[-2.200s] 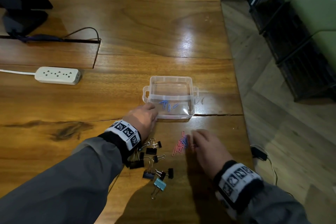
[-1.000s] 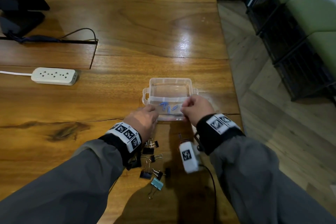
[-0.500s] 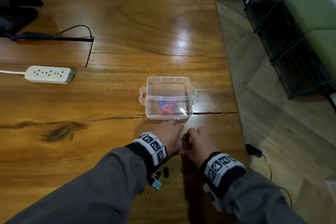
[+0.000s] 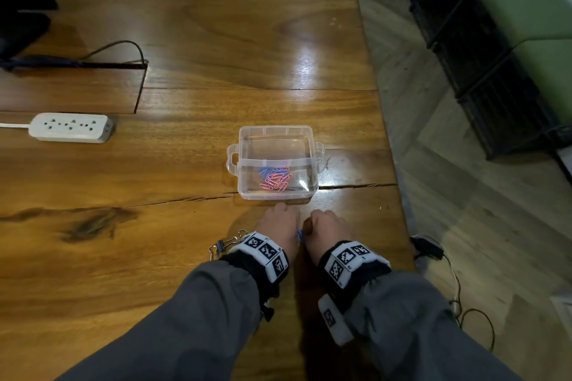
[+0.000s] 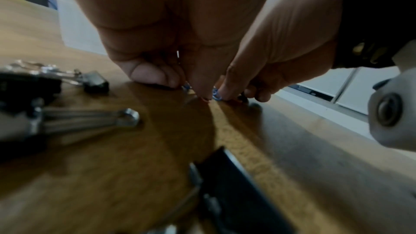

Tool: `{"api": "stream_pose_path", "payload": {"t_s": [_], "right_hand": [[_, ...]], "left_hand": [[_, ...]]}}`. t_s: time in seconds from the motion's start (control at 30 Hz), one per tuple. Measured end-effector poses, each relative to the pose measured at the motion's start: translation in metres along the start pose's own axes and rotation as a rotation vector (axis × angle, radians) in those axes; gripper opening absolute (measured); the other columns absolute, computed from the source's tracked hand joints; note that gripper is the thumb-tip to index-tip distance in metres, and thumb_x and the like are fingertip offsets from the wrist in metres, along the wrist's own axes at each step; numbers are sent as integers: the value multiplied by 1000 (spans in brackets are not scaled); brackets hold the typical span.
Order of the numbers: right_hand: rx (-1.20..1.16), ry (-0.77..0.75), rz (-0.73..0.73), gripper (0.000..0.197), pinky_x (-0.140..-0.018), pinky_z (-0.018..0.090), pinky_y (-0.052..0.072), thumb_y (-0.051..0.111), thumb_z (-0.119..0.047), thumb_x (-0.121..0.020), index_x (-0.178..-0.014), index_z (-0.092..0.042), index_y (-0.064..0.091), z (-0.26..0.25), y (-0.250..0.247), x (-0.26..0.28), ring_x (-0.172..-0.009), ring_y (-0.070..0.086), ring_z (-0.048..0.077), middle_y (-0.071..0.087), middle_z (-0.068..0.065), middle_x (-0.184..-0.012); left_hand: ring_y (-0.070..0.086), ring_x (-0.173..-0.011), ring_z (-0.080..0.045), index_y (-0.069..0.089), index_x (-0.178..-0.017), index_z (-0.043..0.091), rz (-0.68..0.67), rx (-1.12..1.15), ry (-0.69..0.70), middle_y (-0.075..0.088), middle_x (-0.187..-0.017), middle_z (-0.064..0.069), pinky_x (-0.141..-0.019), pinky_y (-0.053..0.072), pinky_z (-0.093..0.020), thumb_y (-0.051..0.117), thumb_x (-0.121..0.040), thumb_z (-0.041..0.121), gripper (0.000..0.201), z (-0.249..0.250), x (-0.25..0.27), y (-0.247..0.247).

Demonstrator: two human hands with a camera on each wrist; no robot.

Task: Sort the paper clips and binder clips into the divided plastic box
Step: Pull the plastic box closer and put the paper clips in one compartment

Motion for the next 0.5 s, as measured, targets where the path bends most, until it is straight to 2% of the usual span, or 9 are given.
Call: {"api": "stream_pose_path", "payload": {"t_s": [0.17, 0.33, 0.43, 0.5], "right_hand": [[-30, 15, 20, 14, -71, 32, 35, 55, -21, -88, -78, -21, 45, -2, 3, 6, -98, 51, 32, 54, 11, -104], [-62, 1, 16, 20, -70, 36, 36, 48, -18, -88, -74, -25, 36, -5, 2, 10, -96, 49, 31, 48, 5, -88], [-71, 29, 19, 8, -72, 38, 40, 48, -18, -86, -86, -21, 40, -7, 0, 9, -97, 49, 32, 58, 8, -94], [-43, 38, -15, 5, -77, 41, 43, 49, -19, -87, -90, -20, 45, -9, 0, 8, -102, 48, 33, 58, 10, -103]], "left_hand": [[50, -109, -32, 52, -109, 9, -4, -55, -53, 52, -117, -13, -85, 41, -37, 57, -88, 12, 21, 7, 3, 0], [57, -99, -32, 52, -100, 12, -7, -12, -55, 59, -108, -12, -74, 38, -35, 51, -87, 8, 14, 13, 7, -5], [57, -88, -29, 47, -89, 16, 1, 42, -69, 60, -98, -9, -68, 38, -34, 49, -88, 9, 7, 12, 8, -5], [56, -86, -29, 44, -84, 17, -10, 47, -69, 59, -93, -8, -67, 37, -34, 49, -87, 9, 10, 11, 8, -5]]}}
Point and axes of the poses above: each hand's wrist, its own x-axis away from the middle knuckle, its own y-axis out of the palm, z = x × y, the point moved 4 cm from there along -x, towards the middle knuckle
